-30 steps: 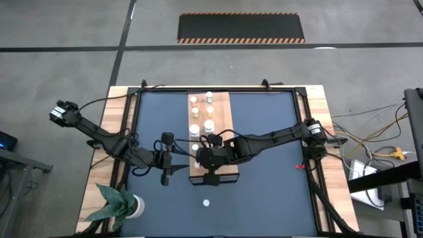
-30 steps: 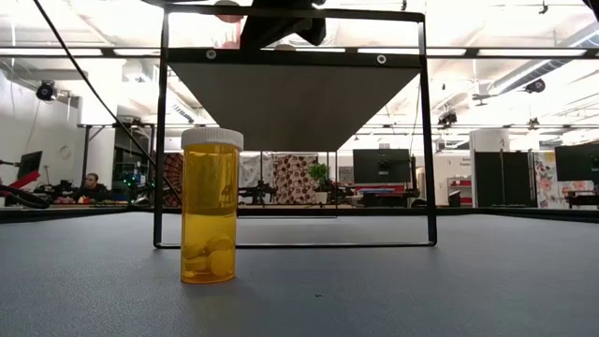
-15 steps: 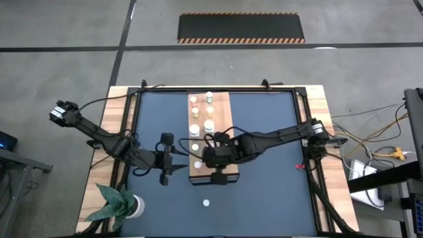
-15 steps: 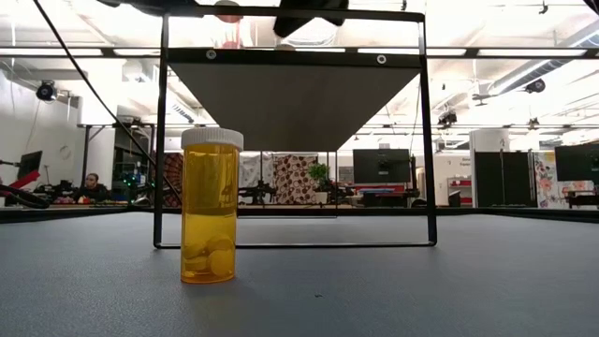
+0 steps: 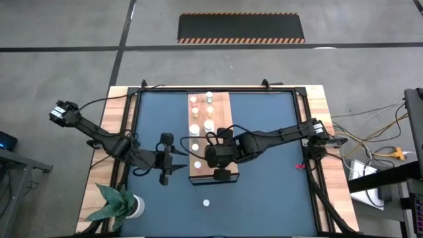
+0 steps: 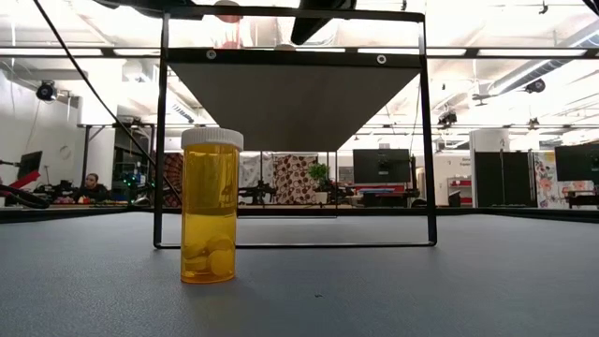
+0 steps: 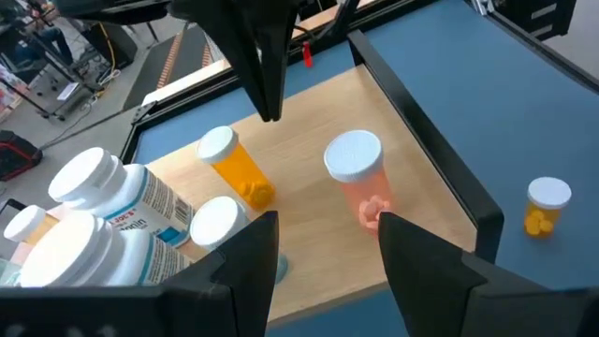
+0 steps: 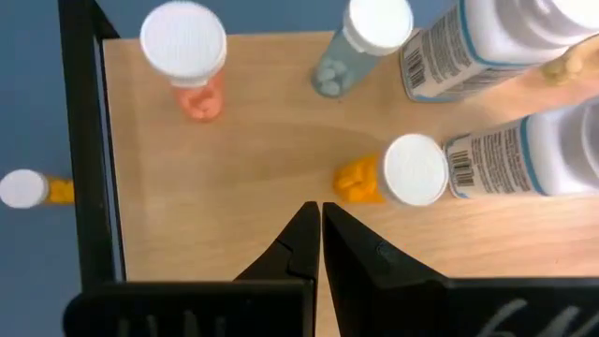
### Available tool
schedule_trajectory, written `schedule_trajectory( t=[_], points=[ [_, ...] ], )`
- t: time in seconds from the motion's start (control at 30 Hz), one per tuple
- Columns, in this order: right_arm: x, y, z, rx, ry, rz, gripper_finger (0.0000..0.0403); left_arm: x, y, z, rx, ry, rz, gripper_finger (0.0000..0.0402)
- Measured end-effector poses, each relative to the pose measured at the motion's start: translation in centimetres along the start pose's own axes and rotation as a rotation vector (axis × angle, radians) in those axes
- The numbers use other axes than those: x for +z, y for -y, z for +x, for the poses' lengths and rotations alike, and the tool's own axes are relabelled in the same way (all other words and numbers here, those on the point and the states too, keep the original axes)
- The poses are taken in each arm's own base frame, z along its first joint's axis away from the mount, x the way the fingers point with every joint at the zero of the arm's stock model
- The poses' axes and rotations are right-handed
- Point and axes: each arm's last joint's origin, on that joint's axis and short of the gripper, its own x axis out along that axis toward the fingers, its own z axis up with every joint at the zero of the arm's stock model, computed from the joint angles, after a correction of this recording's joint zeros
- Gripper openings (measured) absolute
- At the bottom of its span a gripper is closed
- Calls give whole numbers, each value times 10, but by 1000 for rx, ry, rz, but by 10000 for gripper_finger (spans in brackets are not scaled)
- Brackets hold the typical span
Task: Pick and place medicine bottles onto shelf by color
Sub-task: Put the yellow pill bottle on the shelf aligned with the pink pill bottle
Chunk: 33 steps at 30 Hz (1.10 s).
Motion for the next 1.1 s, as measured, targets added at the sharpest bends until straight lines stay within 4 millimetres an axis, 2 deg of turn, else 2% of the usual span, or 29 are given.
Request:
schedule_trajectory(
  t=[0.1,0.23,0.5,0.63,0.77,0.9,1.1],
  points=[
    [-4,-4,-7,31,-19,-16,9,-2,0,0,-2,-20,-15,169],
    [-13,-20,-31,88,-19,-20,9,-3,0,0,-4,-29,-34,169],
    [-35,-62,-74,81,81,-104,9,2,0,0,-7,16,-88,169],
    [-49,-89,-84,106,126,-158,9,3,1,-3,-19,28,-202,169],
    [-63,-117,-79,143,172,-229,9,6,5,-8,-48,41,-311,169],
    [-74,-139,-64,172,241,-282,9,7,12,-8,-75,48,-399,169],
    [-80,-156,-35,229,389,-259,11,13,23,-4,-113,93,-445,169]
  ],
)
